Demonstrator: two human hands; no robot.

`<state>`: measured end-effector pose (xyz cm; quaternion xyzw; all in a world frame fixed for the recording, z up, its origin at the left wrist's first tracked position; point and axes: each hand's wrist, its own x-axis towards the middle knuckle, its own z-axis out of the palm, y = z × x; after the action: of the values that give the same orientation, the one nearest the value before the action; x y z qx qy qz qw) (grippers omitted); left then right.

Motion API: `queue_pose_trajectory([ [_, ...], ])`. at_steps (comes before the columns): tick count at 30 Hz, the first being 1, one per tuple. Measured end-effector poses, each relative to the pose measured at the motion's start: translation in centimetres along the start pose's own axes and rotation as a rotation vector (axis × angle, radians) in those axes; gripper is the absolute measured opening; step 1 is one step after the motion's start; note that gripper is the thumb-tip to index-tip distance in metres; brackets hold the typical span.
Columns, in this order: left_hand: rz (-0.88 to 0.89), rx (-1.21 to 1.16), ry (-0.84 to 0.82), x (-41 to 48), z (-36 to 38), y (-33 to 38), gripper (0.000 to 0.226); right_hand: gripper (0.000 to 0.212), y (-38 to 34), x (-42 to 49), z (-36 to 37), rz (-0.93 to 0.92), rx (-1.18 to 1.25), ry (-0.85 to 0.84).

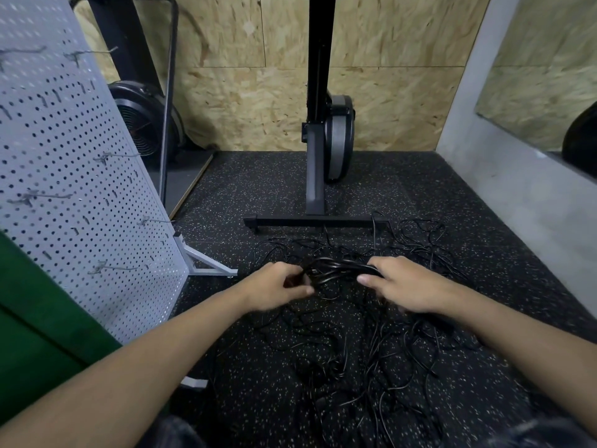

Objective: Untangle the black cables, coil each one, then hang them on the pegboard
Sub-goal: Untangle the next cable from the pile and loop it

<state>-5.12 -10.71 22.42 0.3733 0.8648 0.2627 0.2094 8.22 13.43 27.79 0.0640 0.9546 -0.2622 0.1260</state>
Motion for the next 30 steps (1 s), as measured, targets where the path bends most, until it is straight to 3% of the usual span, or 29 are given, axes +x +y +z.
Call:
queue_pose_trajectory([
  [3, -0.028, -0.168, 0.115, 0.0, -0.1, 0.6, 0.026, 0.024, -0.2, 0.2, 0.4, 0.038, 0.129, 0.109],
  [8, -0.084, -0.828, 0.161, 0.1, 0.5, 4.0, 0.025, 0.018, -1.3, 1.3, 1.6, 0.075, 0.431, 0.311],
  [12, -0.146, -1.134, 0.268, 0.4, 0.5, 5.6, 0.025, 0.010, -1.9, 1.8, 2.4, 0.012, 0.471, 0.301],
  [18, -0.186, -1.249, 0.389, 1.2, 0.6, 5.6, 0.022, 0.016, -2.3, 1.8, 2.6, -0.092, 0.568, 0.132],
  [24, -0.148, -1.287, 0.348, 1.4, 0.9, 5.3, 0.022, 0.019, -2.9, 1.5, 2.6, -0.044, 0.657, -0.005],
  [28, -0.122, -1.305, 0.320, 1.4, 1.1, 4.9, 0.024, 0.020, -2.6, 1.4, 1.9, -0.029, 0.717, 0.095],
  [30, -0.152, -1.221, 0.224, 1.1, 1.2, 4.7, 0.020, 0.023, -2.3, 1.2, 1.3, -0.011, 0.788, 0.173],
])
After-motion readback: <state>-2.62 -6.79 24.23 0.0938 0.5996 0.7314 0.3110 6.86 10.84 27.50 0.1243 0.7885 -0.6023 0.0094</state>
